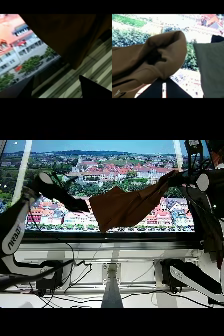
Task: Fold the clothes and pants, and hang the long-sleeved shirts on hangers.
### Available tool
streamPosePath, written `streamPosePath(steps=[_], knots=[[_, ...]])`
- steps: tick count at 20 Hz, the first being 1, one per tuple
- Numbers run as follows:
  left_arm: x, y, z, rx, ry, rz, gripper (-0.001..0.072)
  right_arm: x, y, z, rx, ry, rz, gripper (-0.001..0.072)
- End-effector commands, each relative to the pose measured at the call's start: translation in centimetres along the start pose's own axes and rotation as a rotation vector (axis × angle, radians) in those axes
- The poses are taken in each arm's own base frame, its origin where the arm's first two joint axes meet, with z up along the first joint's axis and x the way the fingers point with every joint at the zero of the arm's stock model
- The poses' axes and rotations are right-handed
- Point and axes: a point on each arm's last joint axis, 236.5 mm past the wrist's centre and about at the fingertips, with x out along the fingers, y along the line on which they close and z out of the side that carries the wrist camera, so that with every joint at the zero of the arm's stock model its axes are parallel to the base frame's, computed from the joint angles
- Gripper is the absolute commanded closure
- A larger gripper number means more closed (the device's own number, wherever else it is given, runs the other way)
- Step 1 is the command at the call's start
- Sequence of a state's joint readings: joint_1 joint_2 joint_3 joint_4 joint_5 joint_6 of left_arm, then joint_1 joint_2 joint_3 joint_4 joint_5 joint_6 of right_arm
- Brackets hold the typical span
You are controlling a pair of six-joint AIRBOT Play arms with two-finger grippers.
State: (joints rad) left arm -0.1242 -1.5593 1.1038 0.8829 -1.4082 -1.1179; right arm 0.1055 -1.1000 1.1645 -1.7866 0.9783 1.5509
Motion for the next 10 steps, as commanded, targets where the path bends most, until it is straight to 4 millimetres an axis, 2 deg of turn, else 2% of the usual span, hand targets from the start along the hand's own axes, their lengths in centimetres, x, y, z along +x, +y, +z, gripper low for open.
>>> streamPosePath(steps=[1, 4, 10], knots=[[5.6, -2.3, -3.1, -0.017, 0.091, -0.057, 0.0105, 0.3, -0.1, -0.1, -0.006, 0.008, -0.005, 0.0698], [8.2, -2.7, -3.4, 0.027, 0.087, -0.010, 0.0105, 0.3, 0.1, -0.1, 0.000, 0.008, 0.004, 0.0698], [11.0, -4.6, -2.4, 0.126, 0.046, 0.048, 0.0106, 0.3, 0.4, -0.1, 0.006, 0.009, 0.013, 0.0698]])
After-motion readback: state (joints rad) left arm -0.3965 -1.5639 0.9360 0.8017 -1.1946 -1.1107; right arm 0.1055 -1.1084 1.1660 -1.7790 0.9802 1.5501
